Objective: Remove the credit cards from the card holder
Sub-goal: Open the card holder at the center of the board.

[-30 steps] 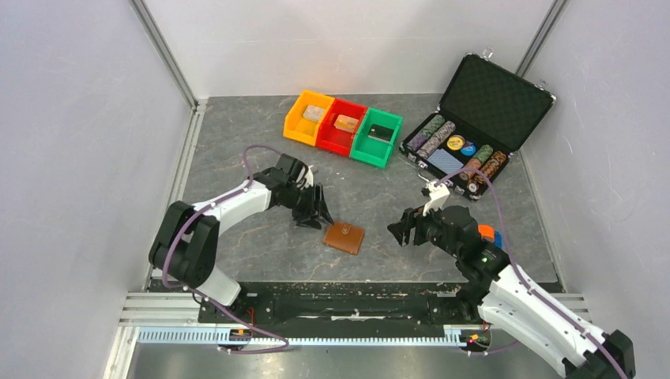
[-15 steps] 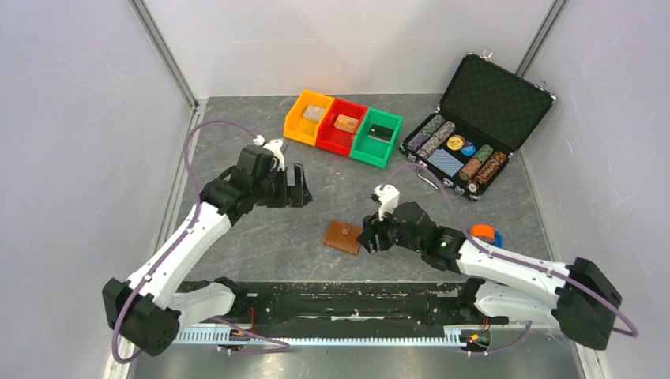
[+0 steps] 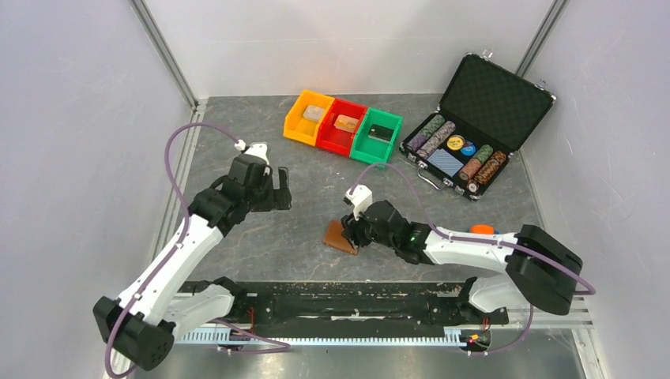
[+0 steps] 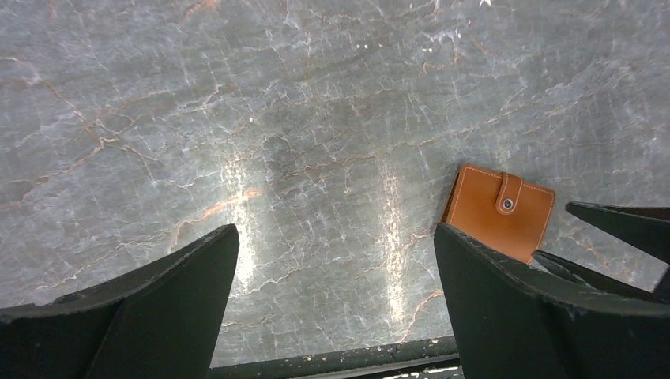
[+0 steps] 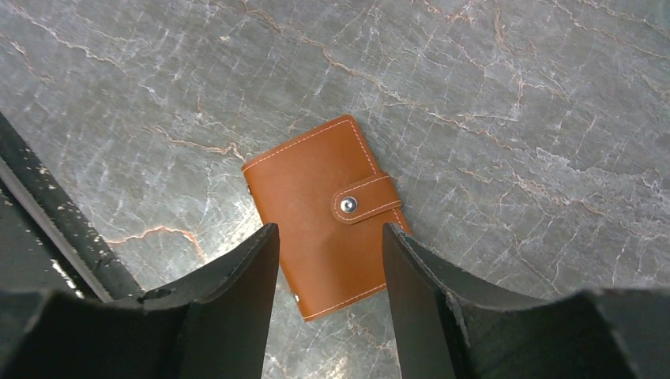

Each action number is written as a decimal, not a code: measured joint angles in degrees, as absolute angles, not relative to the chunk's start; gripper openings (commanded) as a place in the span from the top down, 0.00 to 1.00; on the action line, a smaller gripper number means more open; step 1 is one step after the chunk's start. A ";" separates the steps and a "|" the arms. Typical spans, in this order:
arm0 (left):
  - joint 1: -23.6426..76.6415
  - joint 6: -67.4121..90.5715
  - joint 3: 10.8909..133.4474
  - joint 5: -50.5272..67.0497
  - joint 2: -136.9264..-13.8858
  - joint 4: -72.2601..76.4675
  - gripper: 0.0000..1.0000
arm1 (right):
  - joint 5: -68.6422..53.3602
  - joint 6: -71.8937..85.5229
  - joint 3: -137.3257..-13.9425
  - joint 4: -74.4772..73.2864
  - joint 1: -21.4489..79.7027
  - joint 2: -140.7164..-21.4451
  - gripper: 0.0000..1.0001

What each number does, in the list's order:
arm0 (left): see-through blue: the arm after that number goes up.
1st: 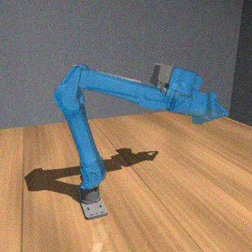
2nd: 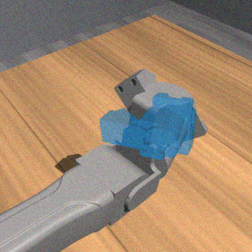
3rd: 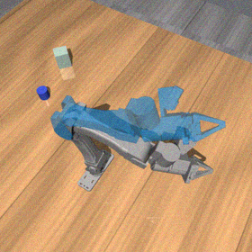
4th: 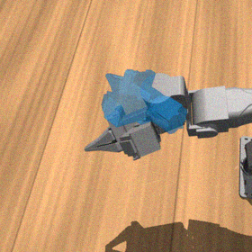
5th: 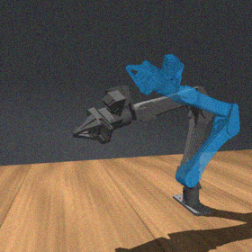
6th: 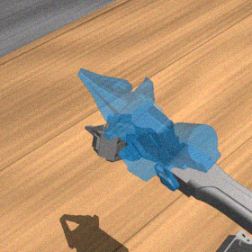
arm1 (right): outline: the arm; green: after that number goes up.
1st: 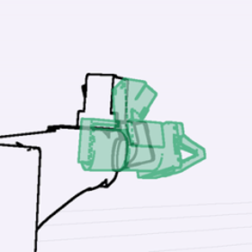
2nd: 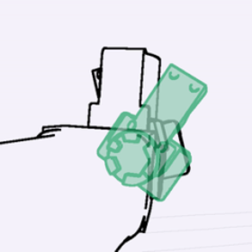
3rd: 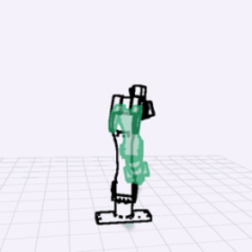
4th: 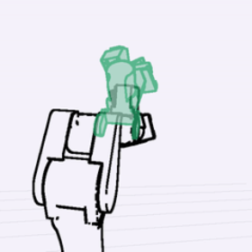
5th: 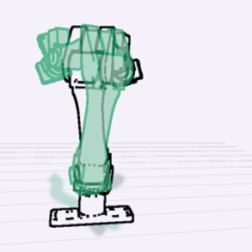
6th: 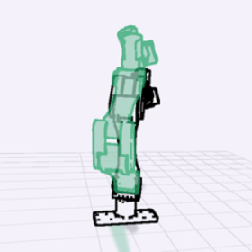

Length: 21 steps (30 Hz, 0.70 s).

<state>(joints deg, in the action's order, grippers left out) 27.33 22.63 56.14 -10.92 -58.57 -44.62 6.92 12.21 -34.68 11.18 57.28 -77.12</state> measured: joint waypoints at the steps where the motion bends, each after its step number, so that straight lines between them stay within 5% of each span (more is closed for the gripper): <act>1: 27.33 22.63 56.01 -11.18 -57.43 -44.60 0.00 | 6.96 11.55 -34.68 11.84 57.28 -77.82 0.47; 21: 27.33 22.63 55.83 -10.33 -55.94 -44.14 0.00 | 8.38 2.07 -33.69 21.58 57.89 -89.03 0.51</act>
